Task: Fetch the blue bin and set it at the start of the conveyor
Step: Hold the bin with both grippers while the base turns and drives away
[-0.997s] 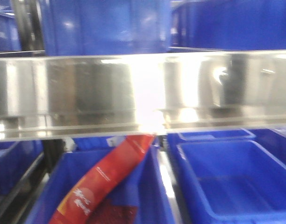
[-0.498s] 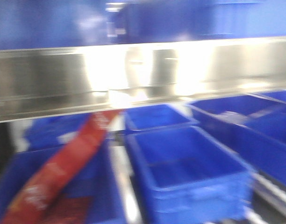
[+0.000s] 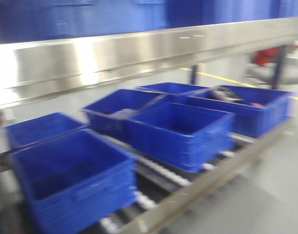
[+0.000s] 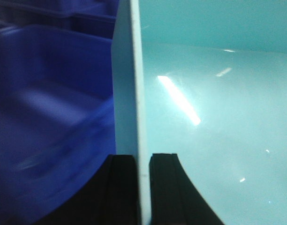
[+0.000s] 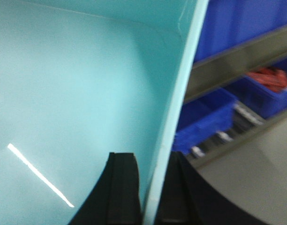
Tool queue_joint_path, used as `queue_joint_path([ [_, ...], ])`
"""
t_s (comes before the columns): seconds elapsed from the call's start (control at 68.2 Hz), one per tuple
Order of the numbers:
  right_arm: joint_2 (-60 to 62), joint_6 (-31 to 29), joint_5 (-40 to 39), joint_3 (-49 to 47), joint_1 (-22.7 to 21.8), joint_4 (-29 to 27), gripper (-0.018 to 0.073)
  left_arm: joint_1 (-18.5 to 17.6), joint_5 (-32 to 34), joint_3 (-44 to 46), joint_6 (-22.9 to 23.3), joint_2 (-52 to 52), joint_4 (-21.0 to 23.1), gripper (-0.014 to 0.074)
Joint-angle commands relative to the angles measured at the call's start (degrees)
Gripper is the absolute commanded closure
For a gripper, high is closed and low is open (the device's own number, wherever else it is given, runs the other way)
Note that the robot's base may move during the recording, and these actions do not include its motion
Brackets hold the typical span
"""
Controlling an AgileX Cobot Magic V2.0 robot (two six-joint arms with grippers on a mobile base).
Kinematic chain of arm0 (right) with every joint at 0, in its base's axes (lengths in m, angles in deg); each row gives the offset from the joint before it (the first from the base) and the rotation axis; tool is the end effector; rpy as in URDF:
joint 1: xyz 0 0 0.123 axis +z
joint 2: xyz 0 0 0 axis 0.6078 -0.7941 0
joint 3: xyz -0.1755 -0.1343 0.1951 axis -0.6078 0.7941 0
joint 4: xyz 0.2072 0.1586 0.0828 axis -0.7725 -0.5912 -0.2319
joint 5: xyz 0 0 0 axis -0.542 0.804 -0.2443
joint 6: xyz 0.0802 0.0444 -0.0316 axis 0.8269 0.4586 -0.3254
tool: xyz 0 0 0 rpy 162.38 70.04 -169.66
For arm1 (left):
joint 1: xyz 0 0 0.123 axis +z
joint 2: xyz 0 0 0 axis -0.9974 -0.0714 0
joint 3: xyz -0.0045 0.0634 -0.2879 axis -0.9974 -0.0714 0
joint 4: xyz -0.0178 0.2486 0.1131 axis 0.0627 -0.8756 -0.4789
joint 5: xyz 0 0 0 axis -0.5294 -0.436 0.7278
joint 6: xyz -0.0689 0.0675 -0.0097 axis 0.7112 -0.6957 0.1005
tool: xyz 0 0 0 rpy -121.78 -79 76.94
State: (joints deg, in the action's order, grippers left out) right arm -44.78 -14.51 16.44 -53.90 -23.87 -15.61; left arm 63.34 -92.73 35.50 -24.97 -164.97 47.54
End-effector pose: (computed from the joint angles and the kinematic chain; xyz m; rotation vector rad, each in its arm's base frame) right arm 0.3022 0.0743 0.4957 -0.1189 2.0533 0.2423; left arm 0.3030 -0.1159 0.5085 0.2047 1.8765 -0.2548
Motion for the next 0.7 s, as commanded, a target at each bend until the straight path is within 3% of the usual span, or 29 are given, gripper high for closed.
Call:
queue_joint_path([
  [0.0,-0.1,-1.5,-2.8,-0.3,0.4,-2.4,0.0712,-0.6,5.5,0.5,0.0,0.9,4.1,0.0708],
  [0.689,-0.1,-1.5,-2.8,-0.3,0.4,-2.4,0.0712,-0.6,5.5,0.5,0.0,0.9,4.0,0.0708],
])
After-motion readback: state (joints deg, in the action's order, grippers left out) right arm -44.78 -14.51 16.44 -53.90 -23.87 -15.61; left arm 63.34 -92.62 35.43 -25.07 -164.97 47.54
